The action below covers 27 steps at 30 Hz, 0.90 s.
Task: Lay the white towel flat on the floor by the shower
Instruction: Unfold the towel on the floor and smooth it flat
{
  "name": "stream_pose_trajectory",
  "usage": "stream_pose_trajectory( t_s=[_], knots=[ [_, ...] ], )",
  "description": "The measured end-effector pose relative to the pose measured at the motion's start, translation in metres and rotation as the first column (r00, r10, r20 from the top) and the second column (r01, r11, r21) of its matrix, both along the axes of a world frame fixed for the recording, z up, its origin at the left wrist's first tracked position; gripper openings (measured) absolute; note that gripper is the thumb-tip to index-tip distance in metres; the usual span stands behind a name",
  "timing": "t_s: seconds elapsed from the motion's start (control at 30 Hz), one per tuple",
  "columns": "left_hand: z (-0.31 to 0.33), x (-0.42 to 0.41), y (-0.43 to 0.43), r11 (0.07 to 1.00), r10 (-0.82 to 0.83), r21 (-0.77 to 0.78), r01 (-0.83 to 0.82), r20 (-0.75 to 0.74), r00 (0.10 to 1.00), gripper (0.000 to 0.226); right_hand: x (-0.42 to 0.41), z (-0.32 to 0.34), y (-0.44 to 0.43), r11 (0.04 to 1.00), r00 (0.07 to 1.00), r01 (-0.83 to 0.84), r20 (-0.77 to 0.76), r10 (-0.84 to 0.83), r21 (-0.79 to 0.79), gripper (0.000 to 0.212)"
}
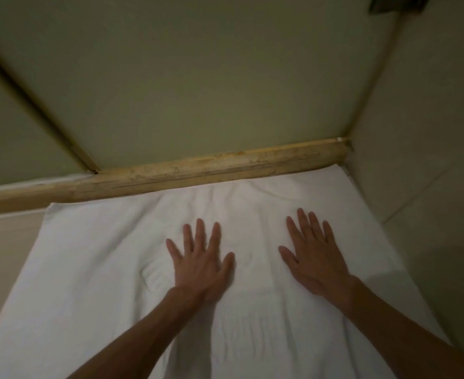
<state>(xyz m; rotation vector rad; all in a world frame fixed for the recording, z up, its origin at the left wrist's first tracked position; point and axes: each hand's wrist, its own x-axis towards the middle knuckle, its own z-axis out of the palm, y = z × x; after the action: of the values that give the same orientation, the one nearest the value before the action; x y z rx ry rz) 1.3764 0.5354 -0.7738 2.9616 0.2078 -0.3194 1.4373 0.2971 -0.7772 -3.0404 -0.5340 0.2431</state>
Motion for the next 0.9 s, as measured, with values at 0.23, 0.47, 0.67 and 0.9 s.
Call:
stream_pose_trajectory(
  t_s=[0.23,0.47,0.67,0.9],
  knots=[
    [0.003,0.010,0.050,0.995,0.090,0.027,-0.093,0.076,0.993,0.078,0.004,0.006,0.017,0.996,0.994,-0.089,0.061,0.089,-0.005,0.079],
    [-0.006,0.014,0.113,0.977,0.210,0.030,-0.211,0.037,0.977,0.079,0.050,0.004,0.048,0.998,0.999,-0.051,-0.006,0.051,-0.021,0.070],
    [-0.007,0.015,0.115,0.978,0.210,0.001,-0.211,0.078,0.975,0.086,0.047,-0.003,0.058,0.998,1.000,-0.029,0.001,0.029,-0.054,0.076],
    [-0.003,0.037,0.128,0.970,0.236,0.038,-0.241,0.094,0.967,0.086,0.048,-0.002,0.076,0.990,0.989,-0.142,0.037,0.143,-0.013,0.074]
  ],
)
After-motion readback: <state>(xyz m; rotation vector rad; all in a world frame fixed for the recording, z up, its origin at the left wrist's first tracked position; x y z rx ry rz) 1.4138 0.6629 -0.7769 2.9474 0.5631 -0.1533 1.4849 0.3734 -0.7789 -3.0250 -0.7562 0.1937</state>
